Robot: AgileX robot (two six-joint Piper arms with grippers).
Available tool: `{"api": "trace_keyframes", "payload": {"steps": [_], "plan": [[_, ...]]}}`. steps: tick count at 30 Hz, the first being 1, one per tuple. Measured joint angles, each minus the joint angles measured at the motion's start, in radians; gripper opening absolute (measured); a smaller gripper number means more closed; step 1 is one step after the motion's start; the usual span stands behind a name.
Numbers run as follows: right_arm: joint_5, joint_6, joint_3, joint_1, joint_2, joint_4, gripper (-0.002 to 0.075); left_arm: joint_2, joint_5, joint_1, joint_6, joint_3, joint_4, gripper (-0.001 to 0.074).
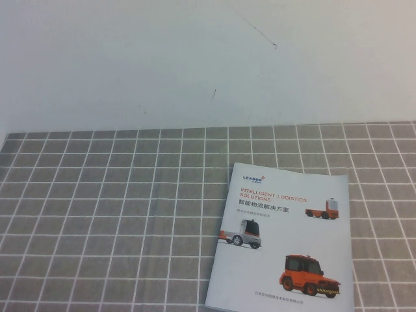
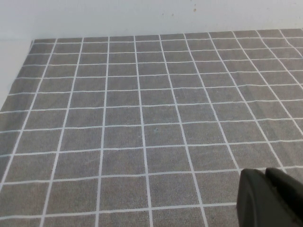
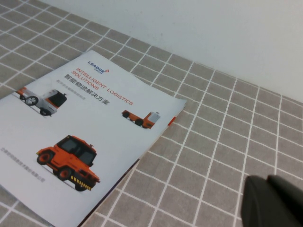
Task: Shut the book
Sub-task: 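Close the open booklet and leave it lying on the table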
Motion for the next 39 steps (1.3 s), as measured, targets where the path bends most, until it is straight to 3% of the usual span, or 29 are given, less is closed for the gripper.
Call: {"api": "trace_keyframes", "payload": {"steps": [11,18,23,29,39], "plan": [[-0.042,-0.012,0.058,0.000,-0.011,-0.038,-0.0003,0.000,0.000,0.000,0.002,0.000,0.000,-0.0004],[-0.330,0.009,0.204,-0.047,-0.122,-0.202,-0.0003,0.000,0.000,0.000,0.000,0.000,0.000,-0.0002],[-0.538,0.198,0.359,-0.049,-0.203,-0.238,-0.0003,0.000,0.000,0.000,0.000,0.000,0.000,-0.0002],[-0.303,0.433,0.379,-0.049,-0.210,-0.324,-0.0003,0.000,0.000,0.000,0.000,0.000,0.002,-0.0002],[-0.289,0.512,0.375,-0.049,-0.210,-0.342,-0.0003,0.000,0.000,0.000,0.014,0.000,0.002,-0.0002]]}}
